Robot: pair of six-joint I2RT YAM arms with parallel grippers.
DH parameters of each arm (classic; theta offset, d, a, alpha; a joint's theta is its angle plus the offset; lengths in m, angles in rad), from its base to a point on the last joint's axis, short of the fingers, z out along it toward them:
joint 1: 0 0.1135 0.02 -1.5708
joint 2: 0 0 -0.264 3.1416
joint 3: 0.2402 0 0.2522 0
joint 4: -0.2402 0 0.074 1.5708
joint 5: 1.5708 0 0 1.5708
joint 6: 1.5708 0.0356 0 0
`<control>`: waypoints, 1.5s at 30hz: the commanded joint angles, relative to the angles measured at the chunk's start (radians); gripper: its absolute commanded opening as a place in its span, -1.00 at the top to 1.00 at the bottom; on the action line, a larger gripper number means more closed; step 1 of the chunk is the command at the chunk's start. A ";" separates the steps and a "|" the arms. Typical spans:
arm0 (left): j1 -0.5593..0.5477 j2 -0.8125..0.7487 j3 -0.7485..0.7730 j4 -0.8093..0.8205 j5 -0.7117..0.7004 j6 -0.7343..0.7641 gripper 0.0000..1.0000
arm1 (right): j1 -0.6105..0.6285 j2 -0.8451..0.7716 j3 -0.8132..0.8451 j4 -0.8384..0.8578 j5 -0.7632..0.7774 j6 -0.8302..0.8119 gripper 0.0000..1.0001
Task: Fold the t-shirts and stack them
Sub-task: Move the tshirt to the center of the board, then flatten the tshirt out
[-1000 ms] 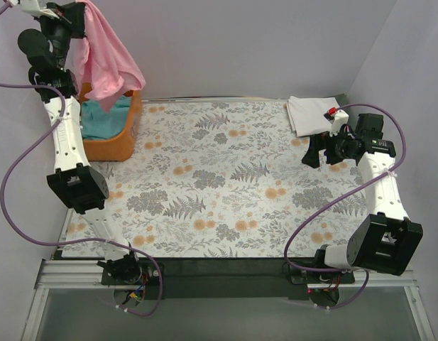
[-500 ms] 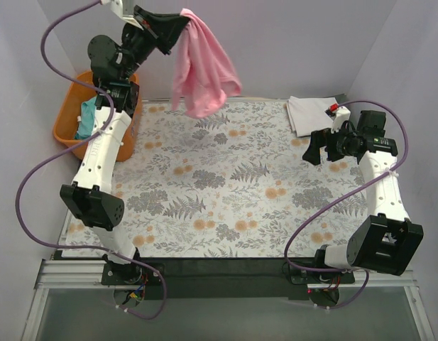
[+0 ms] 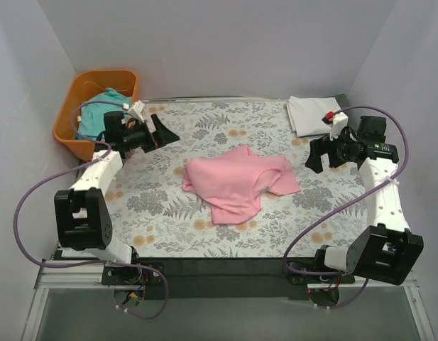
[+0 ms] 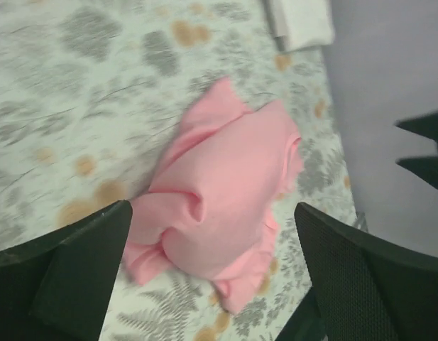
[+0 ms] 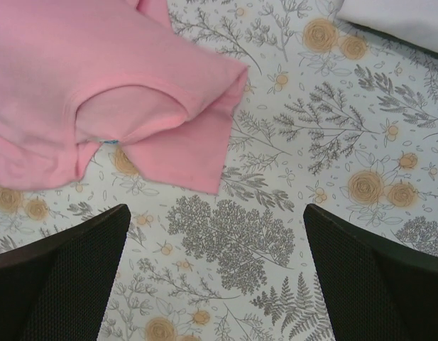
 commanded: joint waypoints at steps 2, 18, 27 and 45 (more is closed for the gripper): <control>0.162 0.048 0.061 -0.216 0.011 0.201 -0.92 | 0.001 -0.019 -0.049 -0.041 -0.009 -0.087 -0.97; -0.563 0.134 0.141 -0.319 -0.216 0.618 -0.04 | -0.004 0.243 -0.014 -0.036 0.006 0.024 -0.40; -0.827 0.273 0.088 -0.281 -0.380 0.617 -0.21 | 0.022 0.392 -0.058 0.178 -0.040 0.087 -0.15; -0.897 0.278 -0.063 -0.255 -0.403 0.678 -0.23 | 0.180 0.599 -0.041 0.344 0.143 0.103 -0.27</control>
